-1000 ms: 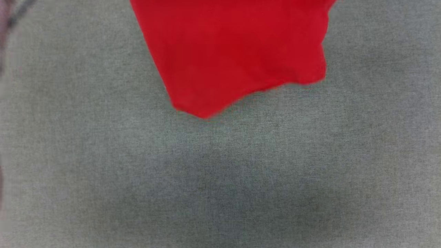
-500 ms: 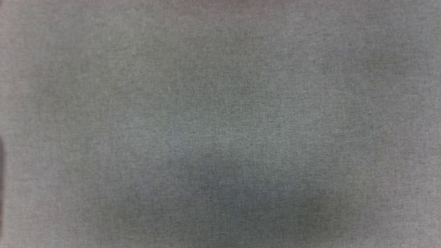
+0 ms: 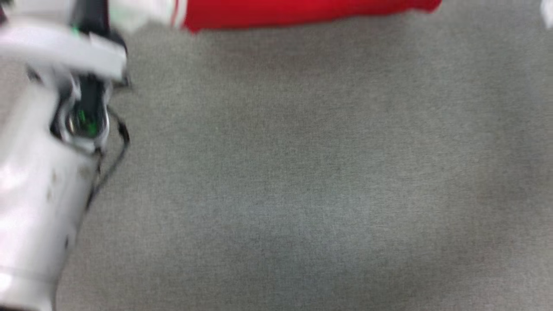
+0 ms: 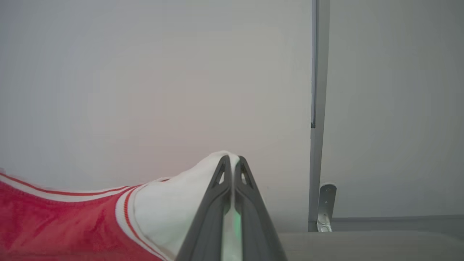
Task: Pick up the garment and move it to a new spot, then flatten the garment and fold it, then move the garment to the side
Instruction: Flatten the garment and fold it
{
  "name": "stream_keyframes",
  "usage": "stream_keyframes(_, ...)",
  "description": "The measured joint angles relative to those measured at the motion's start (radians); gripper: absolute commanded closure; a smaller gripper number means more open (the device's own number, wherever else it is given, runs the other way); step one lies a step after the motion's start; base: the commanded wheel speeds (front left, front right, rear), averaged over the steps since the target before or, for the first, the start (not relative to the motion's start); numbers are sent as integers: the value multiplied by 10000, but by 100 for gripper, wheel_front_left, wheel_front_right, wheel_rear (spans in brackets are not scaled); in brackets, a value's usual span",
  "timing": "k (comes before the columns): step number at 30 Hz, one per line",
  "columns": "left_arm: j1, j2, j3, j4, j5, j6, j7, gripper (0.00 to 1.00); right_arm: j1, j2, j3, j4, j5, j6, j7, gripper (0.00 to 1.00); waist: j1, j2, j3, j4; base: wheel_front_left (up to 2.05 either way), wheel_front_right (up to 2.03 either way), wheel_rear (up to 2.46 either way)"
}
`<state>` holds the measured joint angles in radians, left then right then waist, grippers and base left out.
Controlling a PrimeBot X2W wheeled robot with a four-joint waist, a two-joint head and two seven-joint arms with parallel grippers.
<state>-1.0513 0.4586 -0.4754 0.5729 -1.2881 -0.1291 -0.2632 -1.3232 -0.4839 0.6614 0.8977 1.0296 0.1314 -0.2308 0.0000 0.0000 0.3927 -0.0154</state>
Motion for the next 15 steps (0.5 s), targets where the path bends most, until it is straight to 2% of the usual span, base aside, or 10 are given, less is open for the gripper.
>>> stream_keyframes(6, 2945, 593, -52, -2230, -690, 0, -2, 100, 2454, -803, 113, -1605, 696, 0, 31, 100, 0, 0, -552, -125, 0, 0, 0)
stream_keyframes(11, 5438, 665, 305, -3555, -715, 2, -10, 100, 4440, -1384, -4, -2748, 988, 0, 10, 100, 0, 0, -967, -189, 0, 0, 0)
stream_keyframes(15, 7087, 456, 796, -4234, -945, 0, -12, 100, 6123, -1716, -123, -3469, 1246, 0, 81, 100, 0, 0, -1192, -219, 0, 0, 0)
